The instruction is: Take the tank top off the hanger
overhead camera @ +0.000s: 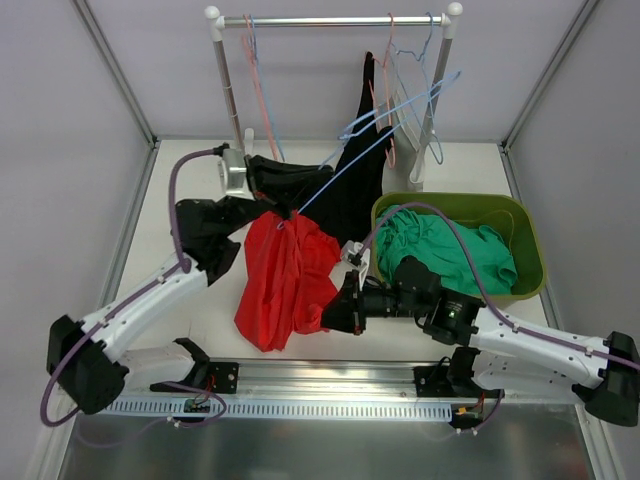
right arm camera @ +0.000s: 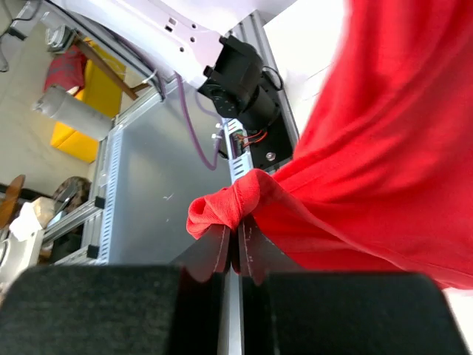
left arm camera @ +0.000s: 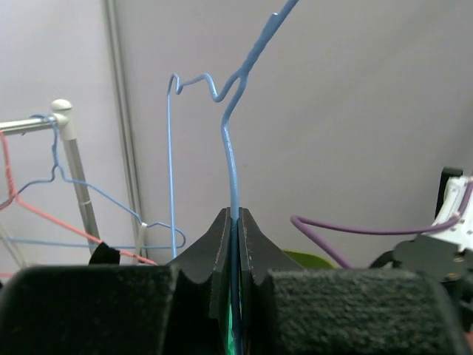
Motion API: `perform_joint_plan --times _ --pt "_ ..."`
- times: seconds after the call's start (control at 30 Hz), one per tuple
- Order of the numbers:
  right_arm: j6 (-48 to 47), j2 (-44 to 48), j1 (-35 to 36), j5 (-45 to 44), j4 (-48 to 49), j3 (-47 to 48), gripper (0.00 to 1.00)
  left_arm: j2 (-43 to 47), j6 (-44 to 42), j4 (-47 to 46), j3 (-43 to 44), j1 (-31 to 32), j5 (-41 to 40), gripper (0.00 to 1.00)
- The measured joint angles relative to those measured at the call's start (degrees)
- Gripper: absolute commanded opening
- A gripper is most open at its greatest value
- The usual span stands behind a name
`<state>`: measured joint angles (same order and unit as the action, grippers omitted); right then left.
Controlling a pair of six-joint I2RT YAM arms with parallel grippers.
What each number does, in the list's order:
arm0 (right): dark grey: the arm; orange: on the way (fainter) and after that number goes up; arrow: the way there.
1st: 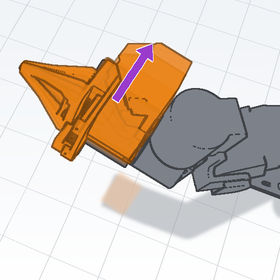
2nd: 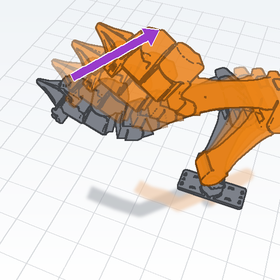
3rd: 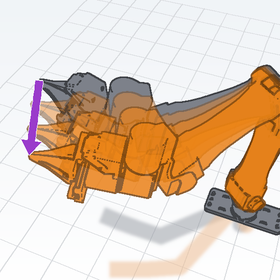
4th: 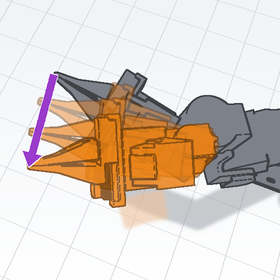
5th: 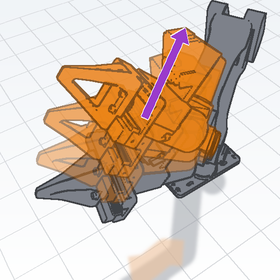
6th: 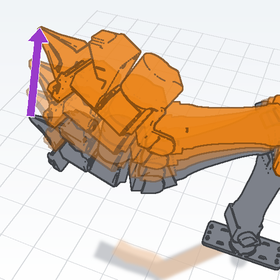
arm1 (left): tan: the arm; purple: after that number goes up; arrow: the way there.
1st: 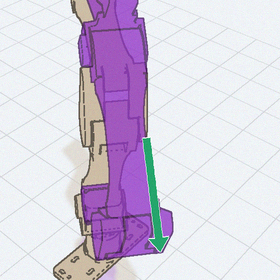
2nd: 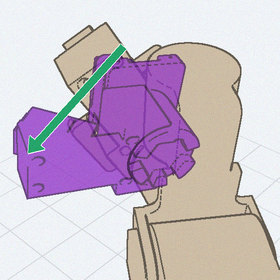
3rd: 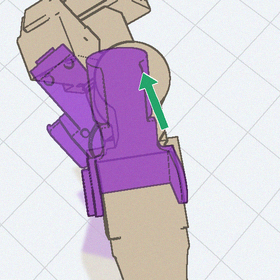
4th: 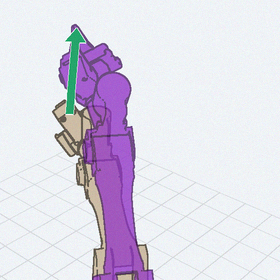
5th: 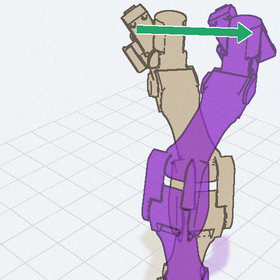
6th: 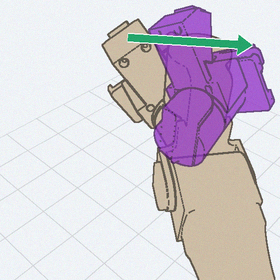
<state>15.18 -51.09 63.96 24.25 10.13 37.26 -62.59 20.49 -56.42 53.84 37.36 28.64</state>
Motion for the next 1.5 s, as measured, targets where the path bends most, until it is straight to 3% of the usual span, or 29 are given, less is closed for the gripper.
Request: perform_joint_plan --times 0.13,0.3,0.63,0.77,0.8,0.83,0.93,1.0,1.03,1.3,1.5 --pt "-0.1 -1.1 3.3 -4.1 0.7 -0.4 0.00 -7.5 -3.9 -6.6 3.0 0.2 3.2 0.00" --pt "-0.3 -4.0 5.4 -8.2 0.8 -1.0 0.00 -8.7 -7.4 -11.1 4.7 0.2 2.9 0.00" --pt "-0.3 -8.5 5.6 -17.6 -1.1 -4.3 0.00 -3.4 -15.5 -15.1 -4.1 2.8 -14.6 0.00" --pt "-0.2 -11.6 5.6 -19.3 -1.7 -4.1 0.07 -3.2 -17.0 -15.2 -4.8 2.8 -20.5 0.00" --pt "-0.1 -12.5 5.6 -19.5 -1.9 -4.0 0.13 -3.0 -17.1 -15.2 -4.9 2.8 -22.1 0.00" --pt "0.0 -13.3 5.6 -19.8 -2.2 -3.9 0.44 -2.8 -17.2 -15.2 -5.0 3.0 -23.8 0.00" --pt "0.2 -15.1 5.6 -20.5 -3.4 -3.1 0.61 -1.2 -15.7 -15.3 -5.6 3.6 -29.3 0.00" --pt "0.3 -15.5 5.6 -20.7 -3.8 -2.8 0.81 0.7 -13.4 -15.0 -6.3 3.6 -32.6 0.00" --pt "0.5 -15.5 5.6 -20.9 -3.9 -2.7 0.99 1.9 -12.1 -14.2 -6.3 3.6 -34.0 0.00" --pt "0.0 -15.3 5.6 -23.5 -5.9 -2.1 1.00 11.4 -3.5 -8.6 -9.7 4.0 -42.9 0.00" --pt "0.0 -14.4 5.6 -25.0 -7.2 -1.9 0.99 11.0 0.4 3.9 -8.5 4.0 -48.7 0.00"
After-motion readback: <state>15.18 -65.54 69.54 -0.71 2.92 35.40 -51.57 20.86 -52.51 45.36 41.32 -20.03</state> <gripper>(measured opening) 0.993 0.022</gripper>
